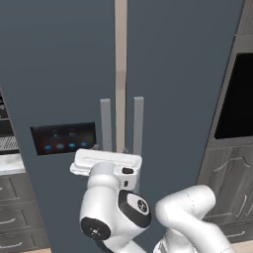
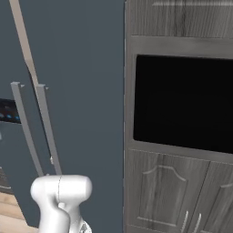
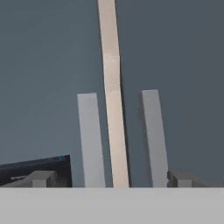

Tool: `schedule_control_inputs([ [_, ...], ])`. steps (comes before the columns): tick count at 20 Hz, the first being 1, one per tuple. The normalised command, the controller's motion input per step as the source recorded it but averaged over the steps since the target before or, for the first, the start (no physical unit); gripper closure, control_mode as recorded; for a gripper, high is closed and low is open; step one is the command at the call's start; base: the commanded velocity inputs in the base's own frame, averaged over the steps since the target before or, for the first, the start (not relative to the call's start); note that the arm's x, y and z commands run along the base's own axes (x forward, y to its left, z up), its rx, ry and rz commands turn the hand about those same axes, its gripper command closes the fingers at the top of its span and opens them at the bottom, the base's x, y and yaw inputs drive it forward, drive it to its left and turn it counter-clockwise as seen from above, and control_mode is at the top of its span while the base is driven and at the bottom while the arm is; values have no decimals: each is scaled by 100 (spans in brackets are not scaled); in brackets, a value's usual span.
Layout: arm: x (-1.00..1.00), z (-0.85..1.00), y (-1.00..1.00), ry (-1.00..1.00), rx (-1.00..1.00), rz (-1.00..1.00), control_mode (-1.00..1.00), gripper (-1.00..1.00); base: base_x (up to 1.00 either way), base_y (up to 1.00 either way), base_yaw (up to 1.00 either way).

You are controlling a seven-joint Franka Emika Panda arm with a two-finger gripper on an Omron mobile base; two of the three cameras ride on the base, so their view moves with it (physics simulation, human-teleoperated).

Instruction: Open the freezer door, pick up the ice cube tray from the freezer, and place it on the dining counter.

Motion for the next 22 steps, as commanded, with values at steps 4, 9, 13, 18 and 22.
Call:
schedule_control_inputs([
  [4,52,-40,0,-8,0,8,-100,-100,0,0,0],
  [9,45,-10,0,-1,0,5,-100,-100,0,0,0],
  [13,44,0,0,0,0,6,-100,-100,0,0,0],
  [18,29,-3,3,0,0,1,-100,-100,0,0,0],
  [22,14,-1,17,0,0,0,-100,-100,0,0,0],
])
